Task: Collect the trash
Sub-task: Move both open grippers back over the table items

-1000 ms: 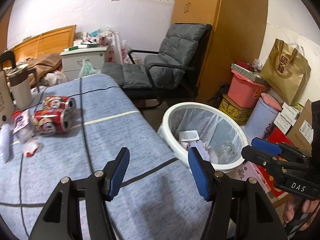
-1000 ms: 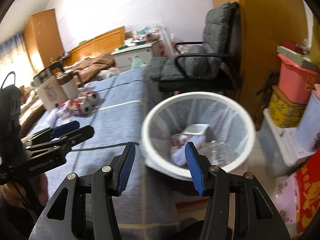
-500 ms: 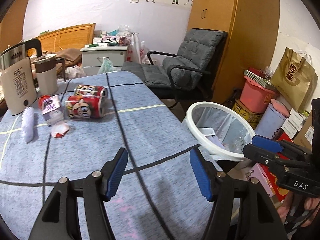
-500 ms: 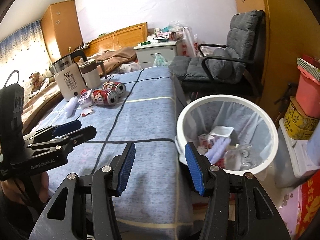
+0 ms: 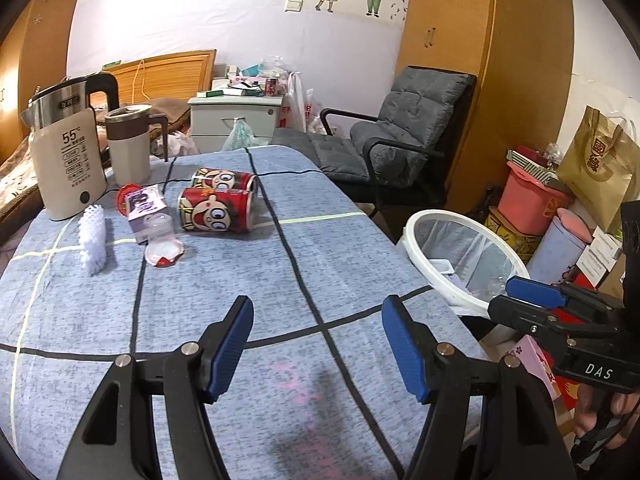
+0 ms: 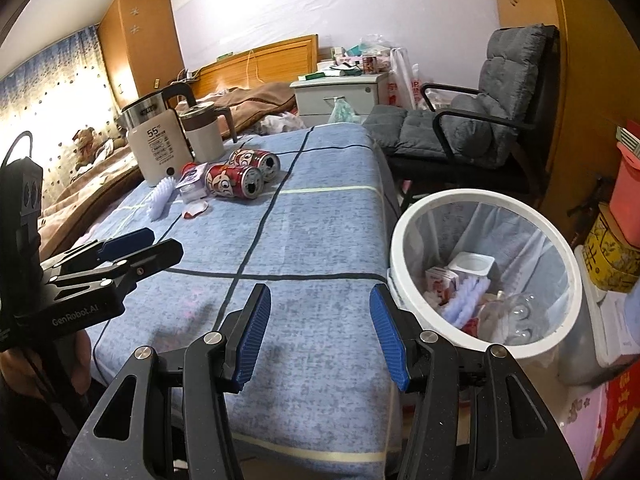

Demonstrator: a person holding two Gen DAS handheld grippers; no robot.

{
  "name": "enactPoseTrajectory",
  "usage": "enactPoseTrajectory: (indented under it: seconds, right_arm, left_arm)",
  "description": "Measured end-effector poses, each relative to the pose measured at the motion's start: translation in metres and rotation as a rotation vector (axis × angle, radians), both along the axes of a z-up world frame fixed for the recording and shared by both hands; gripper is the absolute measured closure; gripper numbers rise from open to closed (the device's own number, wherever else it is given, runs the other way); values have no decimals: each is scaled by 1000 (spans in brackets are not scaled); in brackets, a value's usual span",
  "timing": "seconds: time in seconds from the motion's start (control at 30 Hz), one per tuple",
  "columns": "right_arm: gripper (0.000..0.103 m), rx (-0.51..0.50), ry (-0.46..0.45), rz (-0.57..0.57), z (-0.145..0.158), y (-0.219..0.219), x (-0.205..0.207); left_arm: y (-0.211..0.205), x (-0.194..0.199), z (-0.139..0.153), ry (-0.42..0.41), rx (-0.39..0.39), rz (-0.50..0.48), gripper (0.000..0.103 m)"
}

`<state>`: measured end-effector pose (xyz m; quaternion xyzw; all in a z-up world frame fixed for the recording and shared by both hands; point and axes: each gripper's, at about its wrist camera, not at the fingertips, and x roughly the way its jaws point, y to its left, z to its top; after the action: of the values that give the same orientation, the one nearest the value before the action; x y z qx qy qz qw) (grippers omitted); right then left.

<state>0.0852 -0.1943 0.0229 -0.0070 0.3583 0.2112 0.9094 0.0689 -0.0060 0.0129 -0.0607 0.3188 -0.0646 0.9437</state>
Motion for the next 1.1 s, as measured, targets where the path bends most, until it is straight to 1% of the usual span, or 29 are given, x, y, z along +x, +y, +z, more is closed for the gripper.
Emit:
enactPoseTrajectory:
  seconds: [0.23, 0.53, 0.7, 1.1]
  right_arm:
    - [50, 5, 7, 36, -1, 13, 8]
    - [50, 2, 20, 89, -4, 37, 26]
    - [50, 8, 24, 124, -4, 54, 40]
    - [50, -5, 11, 203, -1, 99, 77]
  left_arm:
    - [18, 1, -1, -2, -3, 41, 34]
    - [49, 3, -5, 6, 12, 127, 34]
    - [69, 5, -5, 12, 11, 162, 34]
    - [126, 20, -7, 18, 25, 281, 34]
